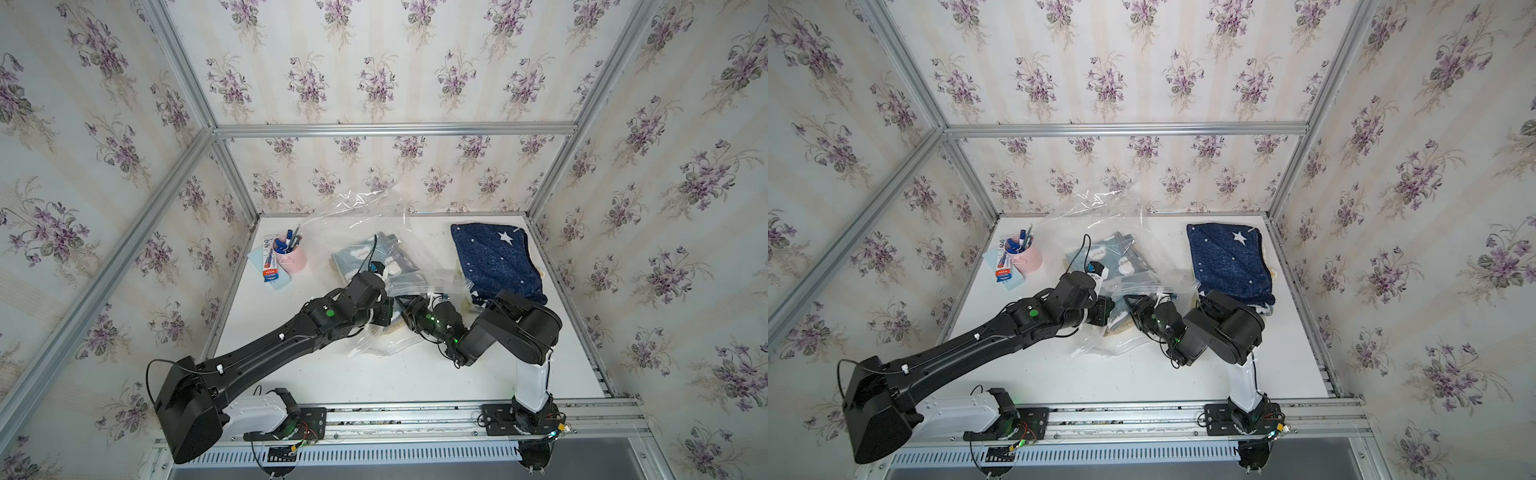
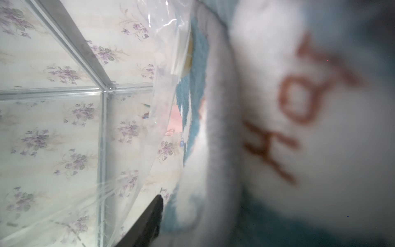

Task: Take the blanket out of the vacuum bag
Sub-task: Take out the blanket from the vacuum bag.

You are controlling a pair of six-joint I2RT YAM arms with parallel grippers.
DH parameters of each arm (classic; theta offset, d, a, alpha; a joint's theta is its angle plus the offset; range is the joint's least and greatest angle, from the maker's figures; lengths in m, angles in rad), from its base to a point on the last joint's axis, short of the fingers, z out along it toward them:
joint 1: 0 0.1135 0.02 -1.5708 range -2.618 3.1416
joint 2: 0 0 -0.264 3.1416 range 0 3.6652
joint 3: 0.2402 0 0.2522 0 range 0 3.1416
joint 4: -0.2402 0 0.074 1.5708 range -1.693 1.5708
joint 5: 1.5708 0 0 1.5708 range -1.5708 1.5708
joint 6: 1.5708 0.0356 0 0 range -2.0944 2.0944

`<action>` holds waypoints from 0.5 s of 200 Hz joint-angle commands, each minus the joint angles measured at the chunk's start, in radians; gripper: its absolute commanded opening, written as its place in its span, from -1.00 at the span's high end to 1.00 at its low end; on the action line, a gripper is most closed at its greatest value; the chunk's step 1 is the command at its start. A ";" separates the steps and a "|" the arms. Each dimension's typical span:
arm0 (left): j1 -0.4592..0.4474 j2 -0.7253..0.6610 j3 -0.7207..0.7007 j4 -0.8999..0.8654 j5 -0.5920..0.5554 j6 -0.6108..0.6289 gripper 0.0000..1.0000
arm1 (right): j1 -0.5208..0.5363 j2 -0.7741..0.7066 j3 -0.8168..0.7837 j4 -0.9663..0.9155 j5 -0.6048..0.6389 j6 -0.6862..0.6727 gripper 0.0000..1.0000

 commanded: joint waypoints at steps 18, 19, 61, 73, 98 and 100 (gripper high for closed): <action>0.000 0.013 -0.004 0.041 0.005 -0.006 1.00 | -0.001 0.011 0.046 0.005 -0.010 0.056 -0.14; 0.001 0.012 -0.004 0.042 0.005 -0.006 1.00 | -0.001 0.012 0.047 0.002 -0.010 0.056 -0.14; 0.000 0.002 0.007 0.031 -0.009 0.004 1.00 | -0.002 0.059 0.100 -0.074 -0.043 0.067 -0.03; 0.000 -0.001 0.010 0.024 -0.013 0.006 1.00 | -0.002 0.072 0.107 -0.062 -0.051 0.073 0.17; 0.000 -0.009 0.007 0.021 -0.021 0.014 1.00 | -0.002 0.048 0.093 -0.051 -0.034 0.053 0.67; 0.000 -0.010 0.008 0.021 -0.023 0.014 1.00 | -0.001 0.044 0.090 -0.051 -0.033 0.050 0.71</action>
